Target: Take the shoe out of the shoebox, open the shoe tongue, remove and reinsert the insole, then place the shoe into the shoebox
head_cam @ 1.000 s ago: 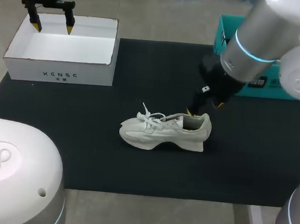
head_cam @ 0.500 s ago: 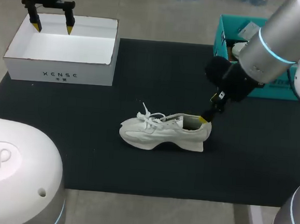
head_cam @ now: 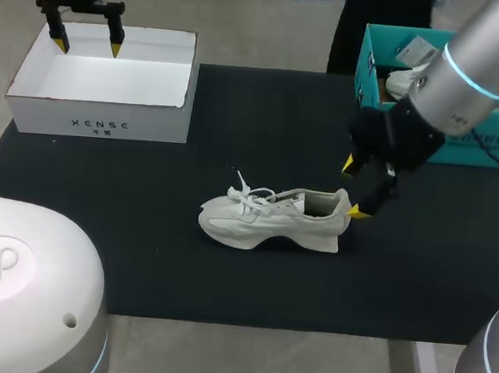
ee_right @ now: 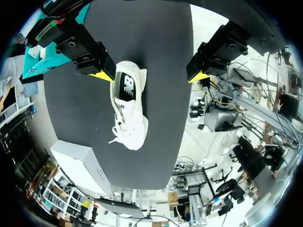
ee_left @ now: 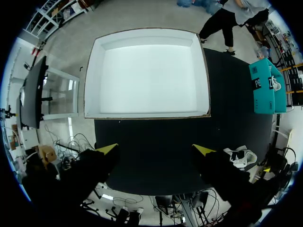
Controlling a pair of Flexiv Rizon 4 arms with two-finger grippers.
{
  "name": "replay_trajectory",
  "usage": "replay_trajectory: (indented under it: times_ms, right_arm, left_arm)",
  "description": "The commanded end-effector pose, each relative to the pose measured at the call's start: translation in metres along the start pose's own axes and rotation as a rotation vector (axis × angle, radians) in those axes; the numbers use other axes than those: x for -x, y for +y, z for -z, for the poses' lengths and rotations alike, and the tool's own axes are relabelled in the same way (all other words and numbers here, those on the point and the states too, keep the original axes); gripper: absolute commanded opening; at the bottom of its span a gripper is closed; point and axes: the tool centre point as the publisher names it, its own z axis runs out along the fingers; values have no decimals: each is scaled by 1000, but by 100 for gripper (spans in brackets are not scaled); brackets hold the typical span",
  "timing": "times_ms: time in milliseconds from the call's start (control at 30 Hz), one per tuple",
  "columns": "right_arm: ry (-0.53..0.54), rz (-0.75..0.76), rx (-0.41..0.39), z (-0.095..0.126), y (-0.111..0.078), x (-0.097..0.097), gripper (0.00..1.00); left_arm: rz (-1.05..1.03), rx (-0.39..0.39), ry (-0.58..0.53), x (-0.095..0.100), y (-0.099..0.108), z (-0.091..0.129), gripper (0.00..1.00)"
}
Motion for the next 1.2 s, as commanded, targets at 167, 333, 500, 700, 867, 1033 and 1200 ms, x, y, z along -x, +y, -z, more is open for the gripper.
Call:
replay_trajectory:
  times_ms: [167,333,500,700,867,1033,1200]
  right_arm:
    - [39,16,12,-4,5,8,100]
    - [29,37,99,-16,4,3,100]
    - [-24,168,354,-32,-23,0,100]
    - [-100,244,576,-55,-47,-6,100]
    - [-130,260,707,-69,-61,-6,100]
    - [-134,245,757,-71,-63,-5,100]
    - [-117,194,808,-72,-64,-1,100]
  left_arm:
    - [0,0,-1,0,1,0,100]
    - [0,0,-1,0,1,0,100]
    - [0,0,-1,0,1,0,100]
    - [0,0,-1,0,1,0,100]
    - [0,0,-1,0,1,0,100]
    - [0,0,-1,0,1,0,100]
    - [0,0,-1,0,1,0,100]
